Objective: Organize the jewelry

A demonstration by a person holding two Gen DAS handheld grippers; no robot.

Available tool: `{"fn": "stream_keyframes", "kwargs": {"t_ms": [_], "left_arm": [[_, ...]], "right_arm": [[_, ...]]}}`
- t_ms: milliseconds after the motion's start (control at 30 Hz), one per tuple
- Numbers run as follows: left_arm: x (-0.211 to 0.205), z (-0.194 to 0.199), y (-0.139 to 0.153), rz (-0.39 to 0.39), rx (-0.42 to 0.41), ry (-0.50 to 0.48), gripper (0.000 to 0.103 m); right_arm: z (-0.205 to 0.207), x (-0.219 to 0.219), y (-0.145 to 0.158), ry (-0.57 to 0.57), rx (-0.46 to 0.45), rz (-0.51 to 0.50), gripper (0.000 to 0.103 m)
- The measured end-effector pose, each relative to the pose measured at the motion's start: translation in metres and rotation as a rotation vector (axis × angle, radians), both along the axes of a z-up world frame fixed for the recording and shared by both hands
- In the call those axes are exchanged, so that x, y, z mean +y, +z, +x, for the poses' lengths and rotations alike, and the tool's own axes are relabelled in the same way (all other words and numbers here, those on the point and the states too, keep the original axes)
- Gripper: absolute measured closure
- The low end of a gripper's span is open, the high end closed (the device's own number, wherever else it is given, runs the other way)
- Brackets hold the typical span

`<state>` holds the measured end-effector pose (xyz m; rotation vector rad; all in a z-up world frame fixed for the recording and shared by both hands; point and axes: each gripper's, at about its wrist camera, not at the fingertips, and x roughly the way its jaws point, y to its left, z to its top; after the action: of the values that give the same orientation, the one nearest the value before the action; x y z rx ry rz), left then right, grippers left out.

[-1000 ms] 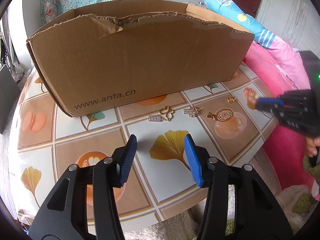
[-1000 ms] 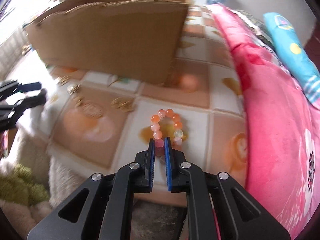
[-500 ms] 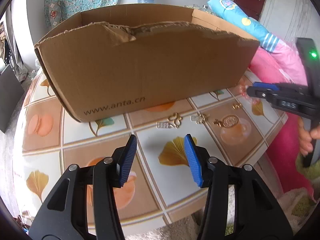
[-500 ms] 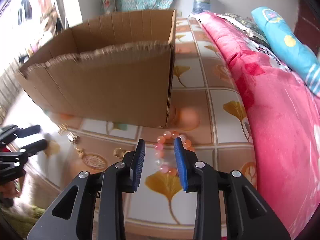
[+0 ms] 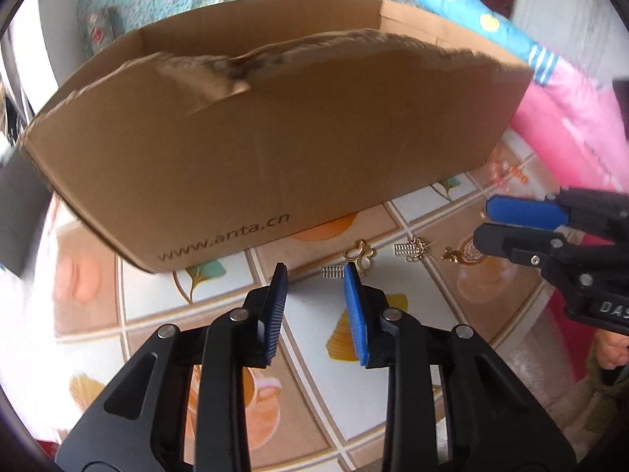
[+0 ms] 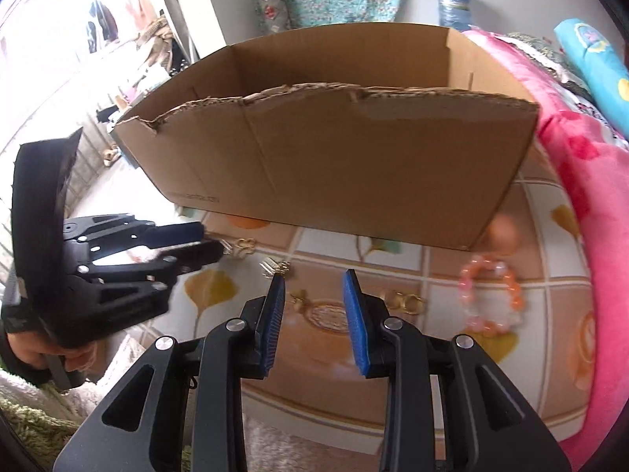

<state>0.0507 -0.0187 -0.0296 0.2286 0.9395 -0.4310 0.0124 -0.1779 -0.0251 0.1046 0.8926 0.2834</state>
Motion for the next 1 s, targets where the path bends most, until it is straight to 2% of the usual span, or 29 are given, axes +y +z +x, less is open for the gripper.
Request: {"fn": "stream_keyframes", "kwargs": {"t_ms": [67,200,367,500,800,1000], "left_arm": [[-0.006,-0.001,-0.001,0.035,-0.010,-0.012,0.075],[-0.012,-0.002,-0.001,0.050,-0.011,-0.037,0.077],[-0.023,-0.001,-0.001,0.068,-0.011,-0.071,0.089],[-0.024,-0.003,-0.001,0.085,-0.018,-0.076,0.089],[-0.015,-0.003,0.002,0.051,0.000,-0.050,0.089],[-0.001,-0.005,0.006,0.040,-0.004,-0.009,0.089]], "right_arm": [[0.001,-0.001,-0.001,0.002,0.005,0.012,0.073],[0.003,-0.006,-0.004,-0.002,0.011,0.031,0.073],[0.004,-0.010,-0.004,-0.009,0.005,0.042,0.073],[0.005,-0.013,-0.004,-0.011,0.000,0.049,0.073],[0.000,-0.017,0.001,-0.016,-0.020,0.056,0.073],[-0.003,-0.006,0.008,0.033,-0.052,0.054,0.073]]}}
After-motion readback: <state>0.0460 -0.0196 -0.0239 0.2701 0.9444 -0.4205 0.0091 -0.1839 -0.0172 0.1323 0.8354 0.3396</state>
